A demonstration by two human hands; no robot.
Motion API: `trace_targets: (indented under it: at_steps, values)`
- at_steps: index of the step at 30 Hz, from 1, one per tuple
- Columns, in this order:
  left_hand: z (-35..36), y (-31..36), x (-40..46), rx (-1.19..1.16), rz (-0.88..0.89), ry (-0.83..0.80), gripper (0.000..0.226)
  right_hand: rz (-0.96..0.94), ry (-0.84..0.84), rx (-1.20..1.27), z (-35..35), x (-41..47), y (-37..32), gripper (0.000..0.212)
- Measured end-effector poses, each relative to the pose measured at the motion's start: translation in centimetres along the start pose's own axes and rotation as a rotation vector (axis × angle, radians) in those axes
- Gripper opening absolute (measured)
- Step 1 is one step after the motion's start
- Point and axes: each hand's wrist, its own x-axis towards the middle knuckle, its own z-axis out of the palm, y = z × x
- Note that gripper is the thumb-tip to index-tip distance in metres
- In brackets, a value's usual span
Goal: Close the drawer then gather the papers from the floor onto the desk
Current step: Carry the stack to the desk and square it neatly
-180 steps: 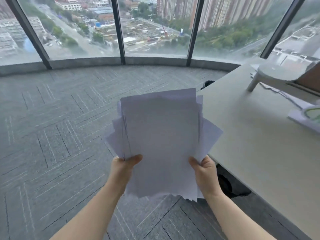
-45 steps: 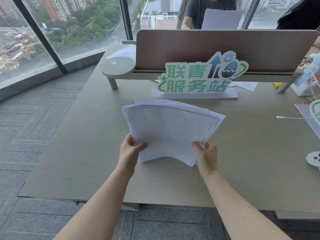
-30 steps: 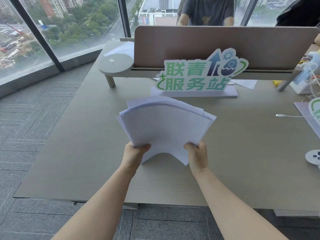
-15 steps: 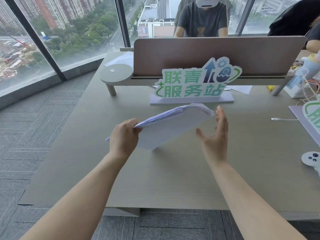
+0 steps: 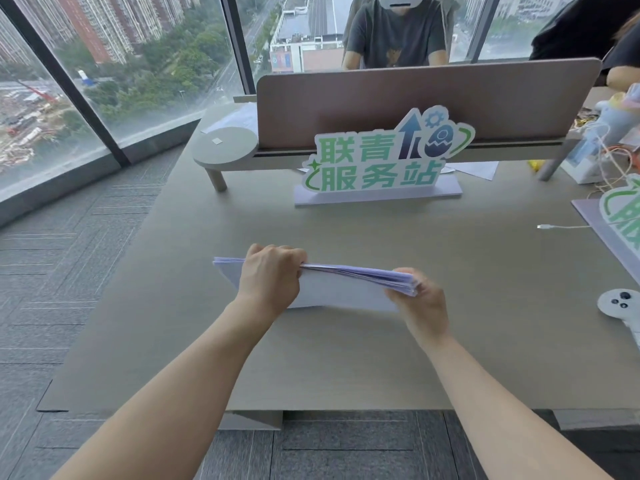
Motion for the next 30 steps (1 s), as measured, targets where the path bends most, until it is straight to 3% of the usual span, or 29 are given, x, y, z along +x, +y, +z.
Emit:
trace_targets:
  at_steps: [3, 6, 10, 15, 19, 25, 30]
  values:
    - [0.4, -0.2, -0.5, -0.013, 0.003, -0.013, 0.009, 0.076, -0.051, 0.062, -0.7, -0.7, 1.1, 0.023]
    - [0.1, -1.7, -0.7, -0.008, -0.021, 0.071, 0.009, 0.068, -0.062, 0.125, -1.0, -0.9, 0.8, 0.034]
    - [0.0, -4.7, -0.9, -0.101, -0.207, 0.071, 0.025, 0.077, -0.069, 0.163, -0.9, -0.7, 0.4, 0.044]
    - [1.1, -7.3, -1.5, -0.757, -0.567, 0.066, 0.058, 0.066, -0.067, 0.167, -1.1, -0.4, 0.7, 0.039]
    - [2.6, -7.1, -2.3, -1.086, -0.700, -0.033, 0.073, 0.078, -0.093, 0.154, -1.2, -0.1, 1.1, 0.036]
    - [4.4, -6.6, -3.0, -1.215, -0.751, -0.128, 0.057, 0.075, -0.095, 0.115, -0.8, 0.2, 1.6, 0.043]
    - [5.1, -6.0, -3.3, -1.298, -0.797, -0.031, 0.027, 0.123, -0.029, 0.111, 0.9, 0.3, 1.3, 0.022]
